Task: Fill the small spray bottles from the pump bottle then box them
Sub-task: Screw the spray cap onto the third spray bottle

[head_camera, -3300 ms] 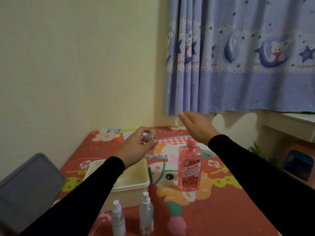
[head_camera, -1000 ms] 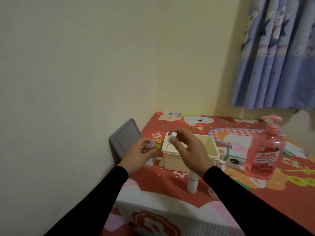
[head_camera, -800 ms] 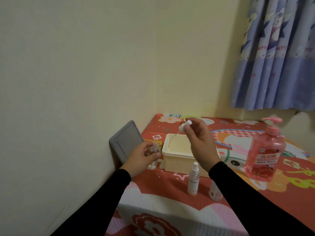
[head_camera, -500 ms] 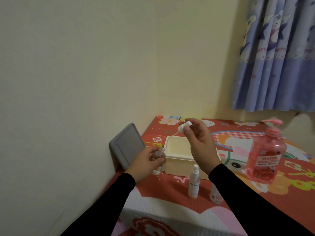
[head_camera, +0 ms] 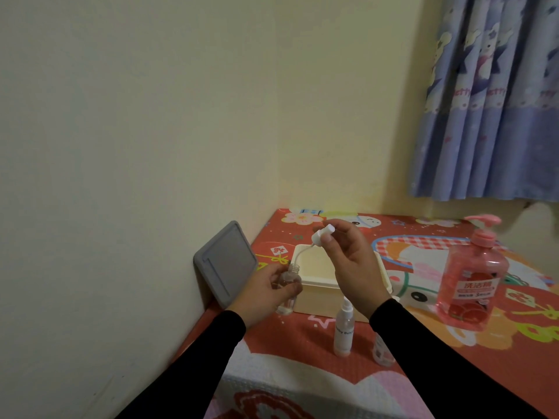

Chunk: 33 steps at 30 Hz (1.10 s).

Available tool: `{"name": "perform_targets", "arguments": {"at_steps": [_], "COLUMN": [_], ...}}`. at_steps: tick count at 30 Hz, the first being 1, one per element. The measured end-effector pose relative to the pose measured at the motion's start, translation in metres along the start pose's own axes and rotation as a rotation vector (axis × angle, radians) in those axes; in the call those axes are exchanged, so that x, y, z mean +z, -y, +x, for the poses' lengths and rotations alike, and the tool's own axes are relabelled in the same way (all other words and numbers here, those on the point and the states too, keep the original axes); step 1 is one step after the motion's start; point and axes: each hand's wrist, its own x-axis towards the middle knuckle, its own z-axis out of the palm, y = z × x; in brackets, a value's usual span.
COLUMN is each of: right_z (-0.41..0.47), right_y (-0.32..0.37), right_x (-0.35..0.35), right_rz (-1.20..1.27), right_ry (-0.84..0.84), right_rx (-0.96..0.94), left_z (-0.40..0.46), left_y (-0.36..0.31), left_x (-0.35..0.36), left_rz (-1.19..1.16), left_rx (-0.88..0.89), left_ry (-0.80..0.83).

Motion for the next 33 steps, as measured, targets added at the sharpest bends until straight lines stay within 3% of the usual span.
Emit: {"name": "perform_targets", "arguments": {"at_steps": [17,33], "right_z": [0.001,0.011], "right_y": [-0.016,0.0], "right_x": [-0.016,-0.037], "right_rz": [-0.074,-0.08], "right_ry": [0.194,0.332], "right_rx": [0.264,0.313], "left_z": [0.001,0.003], "left_y": [-0.016,-0.027], "left_x": [0.013,0.021], "left_rz": [-0.058,-0.122], "left_rx": [0.09,0.093], "left_ry": [0.061,0.154]}}
